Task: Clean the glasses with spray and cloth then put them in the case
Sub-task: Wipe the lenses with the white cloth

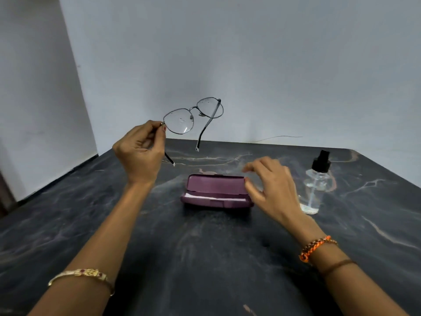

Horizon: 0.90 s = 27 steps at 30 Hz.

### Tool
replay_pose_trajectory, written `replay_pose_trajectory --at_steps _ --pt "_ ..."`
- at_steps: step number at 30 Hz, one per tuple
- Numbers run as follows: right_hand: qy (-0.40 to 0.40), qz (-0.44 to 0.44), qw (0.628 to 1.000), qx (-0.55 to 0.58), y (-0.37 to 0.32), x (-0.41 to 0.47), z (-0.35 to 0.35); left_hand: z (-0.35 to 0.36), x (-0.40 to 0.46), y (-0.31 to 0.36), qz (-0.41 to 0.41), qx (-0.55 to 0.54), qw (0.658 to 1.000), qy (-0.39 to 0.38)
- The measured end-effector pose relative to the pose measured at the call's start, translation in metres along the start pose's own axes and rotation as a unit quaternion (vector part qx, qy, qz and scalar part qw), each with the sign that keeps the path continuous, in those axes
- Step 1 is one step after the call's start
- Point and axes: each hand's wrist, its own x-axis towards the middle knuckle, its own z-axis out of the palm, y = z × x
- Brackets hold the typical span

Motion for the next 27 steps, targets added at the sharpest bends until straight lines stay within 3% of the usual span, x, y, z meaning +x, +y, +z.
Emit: replay_pose_trajectory --at_steps 3,11,21,27 --pt "-0.137 0.075 0.986 0.065 -0.004 0.013 0.011 -0.004 0.000 -0.013 -0.001 0.009 1.000 -0.001" --pt "-0.233 0.084 0.969 0.000 -0.006 0.024 0.019 -0.001 -0.008 -0.027 0.045 0.019 0.999 -0.016" --pt "-0.254 0.123 0.951 -0.128 -0.012 0.019 0.020 -0.001 -0.018 -0.018 0.099 0.024 0.992 -0.068" --pt "-0.288 0.146 0.940 -0.110 -0.014 0.018 0.023 -0.003 -0.018 -0.018 0.087 0.029 0.993 -0.068"
